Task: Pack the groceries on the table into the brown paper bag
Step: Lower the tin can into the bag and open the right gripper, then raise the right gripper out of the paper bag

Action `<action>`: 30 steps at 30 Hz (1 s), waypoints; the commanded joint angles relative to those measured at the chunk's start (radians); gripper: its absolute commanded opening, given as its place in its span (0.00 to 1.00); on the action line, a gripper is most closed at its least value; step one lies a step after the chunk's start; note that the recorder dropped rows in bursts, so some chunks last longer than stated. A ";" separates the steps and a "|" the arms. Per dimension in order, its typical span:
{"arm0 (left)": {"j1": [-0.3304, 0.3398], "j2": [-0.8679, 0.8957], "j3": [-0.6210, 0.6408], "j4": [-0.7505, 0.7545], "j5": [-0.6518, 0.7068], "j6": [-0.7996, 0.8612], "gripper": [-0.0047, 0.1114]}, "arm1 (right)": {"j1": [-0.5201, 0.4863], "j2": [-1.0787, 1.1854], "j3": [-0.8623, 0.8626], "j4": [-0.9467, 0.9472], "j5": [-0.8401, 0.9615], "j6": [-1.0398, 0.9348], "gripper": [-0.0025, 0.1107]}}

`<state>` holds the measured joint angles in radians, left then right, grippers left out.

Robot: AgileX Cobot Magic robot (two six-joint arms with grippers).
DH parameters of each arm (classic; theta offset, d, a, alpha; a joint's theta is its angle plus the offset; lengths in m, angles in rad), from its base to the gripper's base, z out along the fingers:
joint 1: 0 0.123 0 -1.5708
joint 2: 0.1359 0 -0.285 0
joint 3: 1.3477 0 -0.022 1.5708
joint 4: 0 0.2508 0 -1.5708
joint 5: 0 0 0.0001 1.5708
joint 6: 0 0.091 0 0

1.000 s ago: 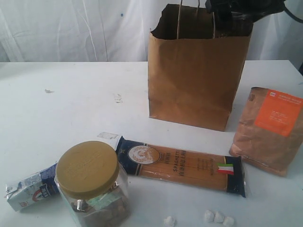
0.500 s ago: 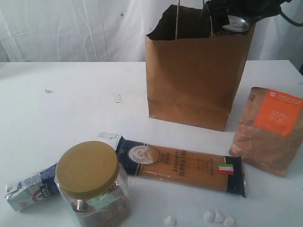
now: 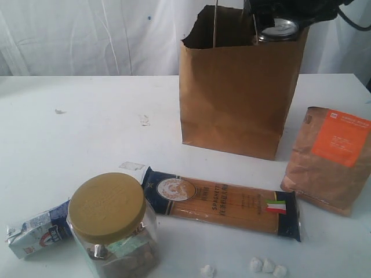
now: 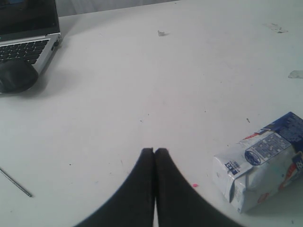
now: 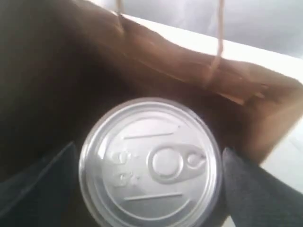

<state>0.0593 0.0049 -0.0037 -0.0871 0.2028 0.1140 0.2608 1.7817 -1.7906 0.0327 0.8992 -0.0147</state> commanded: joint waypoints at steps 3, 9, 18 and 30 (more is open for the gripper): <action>-0.006 -0.005 0.004 -0.009 -0.001 -0.004 0.04 | -0.002 -0.024 0.000 0.123 -0.032 -0.117 0.70; -0.006 -0.005 0.004 -0.009 -0.001 -0.004 0.04 | -0.002 -0.024 0.000 0.111 -0.032 -0.121 0.70; -0.006 -0.005 0.004 -0.009 -0.001 -0.004 0.04 | -0.002 -0.024 0.000 0.048 -0.021 -0.120 0.70; -0.006 -0.005 0.004 -0.009 -0.001 -0.004 0.04 | -0.002 -0.186 0.000 -0.016 0.026 -0.120 0.22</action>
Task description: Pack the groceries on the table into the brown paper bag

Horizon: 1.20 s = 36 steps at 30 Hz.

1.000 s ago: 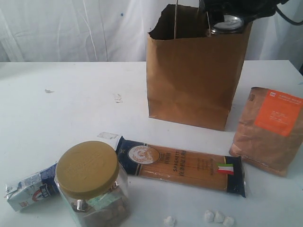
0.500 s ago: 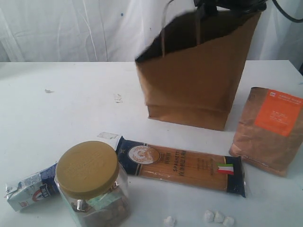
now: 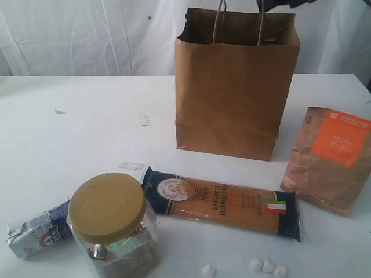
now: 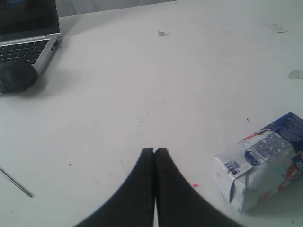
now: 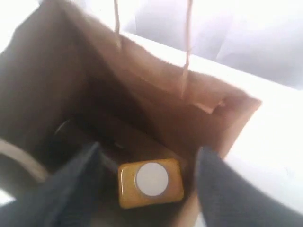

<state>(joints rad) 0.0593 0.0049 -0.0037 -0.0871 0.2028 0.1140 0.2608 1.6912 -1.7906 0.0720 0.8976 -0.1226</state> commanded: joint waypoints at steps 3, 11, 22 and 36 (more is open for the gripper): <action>-0.006 -0.005 0.004 -0.009 -0.001 -0.004 0.04 | -0.002 -0.170 0.000 -0.210 0.158 -0.012 0.02; -0.006 -0.005 0.004 -0.009 -0.001 -0.004 0.04 | -0.002 -0.246 0.000 -0.093 0.323 -0.019 0.02; -0.006 -0.005 0.004 -0.009 -0.001 -0.003 0.04 | 0.140 -0.295 0.291 0.474 0.323 -0.376 0.02; -0.006 -0.005 0.004 -0.009 -0.001 -0.003 0.04 | 0.536 -0.292 0.771 0.037 -0.199 -0.239 0.02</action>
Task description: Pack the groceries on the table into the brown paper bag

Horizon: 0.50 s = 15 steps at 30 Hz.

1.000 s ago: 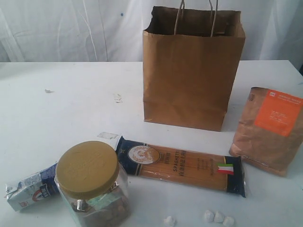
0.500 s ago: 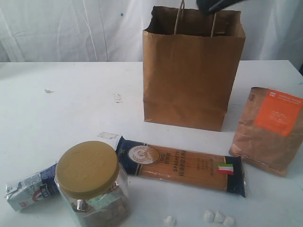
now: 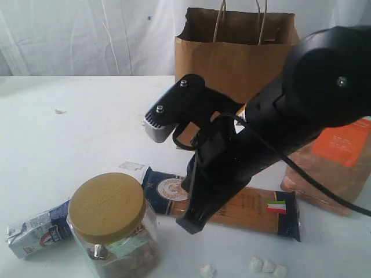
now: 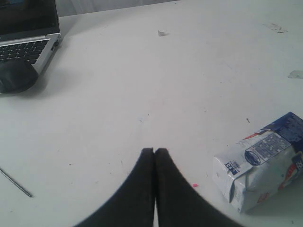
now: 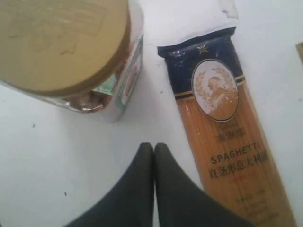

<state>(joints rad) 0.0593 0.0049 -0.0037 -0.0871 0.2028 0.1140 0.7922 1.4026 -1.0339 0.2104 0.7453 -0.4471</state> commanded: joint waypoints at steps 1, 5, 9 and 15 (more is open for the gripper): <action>-0.006 -0.005 0.004 -0.009 -0.001 -0.003 0.04 | 0.005 0.001 0.020 -0.156 -0.052 0.123 0.02; -0.006 -0.005 0.004 -0.009 -0.001 -0.003 0.04 | -0.043 -0.024 0.117 -0.465 -0.217 0.607 0.02; -0.006 -0.005 0.004 -0.009 -0.001 -0.003 0.04 | -0.108 -0.146 0.248 -0.663 -0.448 0.959 0.02; -0.006 -0.005 0.004 -0.009 -0.001 -0.004 0.04 | -0.263 -0.488 0.420 -1.063 -0.453 1.372 0.02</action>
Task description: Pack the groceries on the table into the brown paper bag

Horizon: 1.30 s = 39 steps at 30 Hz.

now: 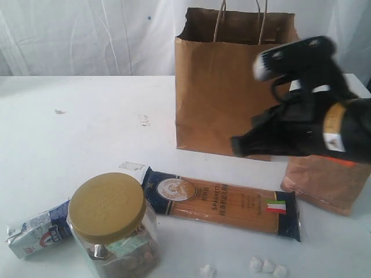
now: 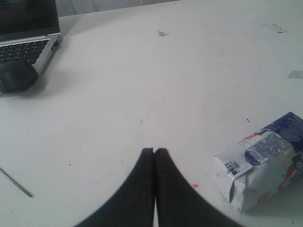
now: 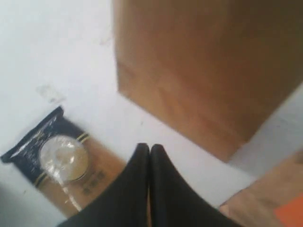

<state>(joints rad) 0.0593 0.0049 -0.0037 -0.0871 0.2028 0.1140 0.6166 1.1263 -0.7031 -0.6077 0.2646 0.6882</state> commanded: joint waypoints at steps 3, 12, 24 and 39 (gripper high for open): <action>-0.006 -0.005 0.004 -0.009 -0.001 -0.004 0.04 | -0.125 -0.424 0.134 -0.359 0.221 0.259 0.02; -0.006 -0.005 0.004 -0.009 -0.001 -0.004 0.04 | -0.130 -1.034 0.141 -0.310 0.498 0.011 0.02; -0.006 -0.005 0.004 -0.009 -0.001 -0.004 0.04 | -0.128 -1.126 0.252 1.037 0.560 -0.614 0.02; -0.006 -0.005 0.004 -0.009 -0.001 -0.002 0.04 | -0.221 -1.126 0.257 1.418 0.720 -0.475 0.02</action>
<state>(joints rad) 0.0593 0.0049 -0.0037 -0.0871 0.2028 0.1140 0.4639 0.0031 -0.4553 0.8047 0.9720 0.2167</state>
